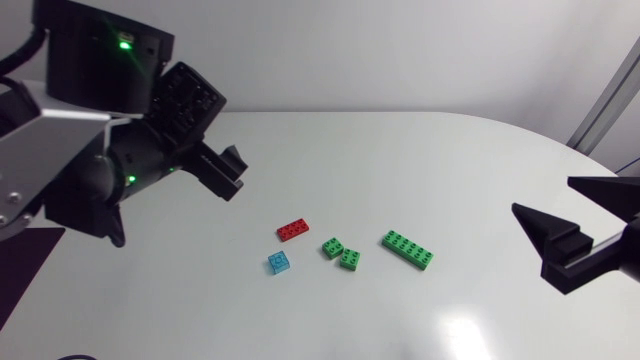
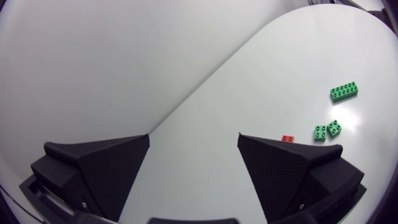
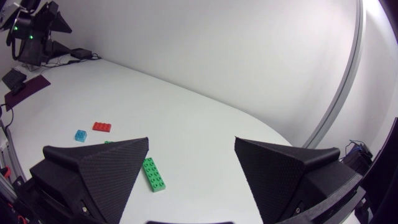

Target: Separate the duplo bricks

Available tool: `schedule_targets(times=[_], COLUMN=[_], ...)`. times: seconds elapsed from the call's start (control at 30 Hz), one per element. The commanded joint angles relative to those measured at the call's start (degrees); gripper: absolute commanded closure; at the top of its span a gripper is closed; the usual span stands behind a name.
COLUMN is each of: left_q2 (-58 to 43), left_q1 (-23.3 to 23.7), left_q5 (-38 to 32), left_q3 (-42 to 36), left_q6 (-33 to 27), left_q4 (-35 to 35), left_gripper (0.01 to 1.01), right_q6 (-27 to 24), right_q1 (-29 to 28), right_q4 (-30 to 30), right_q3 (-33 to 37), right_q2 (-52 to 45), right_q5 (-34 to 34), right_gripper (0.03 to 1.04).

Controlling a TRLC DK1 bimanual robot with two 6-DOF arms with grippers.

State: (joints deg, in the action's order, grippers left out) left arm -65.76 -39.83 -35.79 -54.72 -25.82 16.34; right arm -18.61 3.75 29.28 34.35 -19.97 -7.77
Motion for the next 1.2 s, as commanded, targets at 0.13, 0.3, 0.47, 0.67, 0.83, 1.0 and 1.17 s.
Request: schedule_targets(times=[0.13,0.3,0.47,0.67,0.83,1.0,1.17], left_q2=[6.78,12.06,18.38,25.68,28.75,32.45,37.19], left_q1=[-0.16,1.34,2.3,4.68,5.91,7.75,9.86], left_q5=[-5.25,-5.69,-5.69,-5.69,-5.69,-5.69,-5.61], left_q3=[2.86,4.36,7.52,9.28,10.16,10.77,13.59], left_q6=[1.21,2.27,2.27,3.85,6.05,6.4,6.58], left_q4=[1.77,3.44,5.63,8.1,9.85,10.47,10.38], left_gripper=[0.043,0.043,0.043,0.043,0.043,0.043,0.043], right_q6=[-2.22,-2.31,-2.39,-4.59,-4.77,-5.12,-4.68], right_q1=[0.12,0.21,0.21,0.21,0.29,0.29,0.12], right_q4=[2.19,2.8,3.15,2.54,1.92,1.84,1.04], right_q3=[-2.62,-3.41,-4.11,-5.87,-6.93,-7.01,-7.98], right_q2=[6.87,8.72,9.68,11.0,12.23,14.08,18.3], right_q5=[3.02,3.55,3.82,8.21,10.58,13.4,14.71], right_gripper=[0.07,0.07,0.07,0.07,0.07,0.07,0.07])
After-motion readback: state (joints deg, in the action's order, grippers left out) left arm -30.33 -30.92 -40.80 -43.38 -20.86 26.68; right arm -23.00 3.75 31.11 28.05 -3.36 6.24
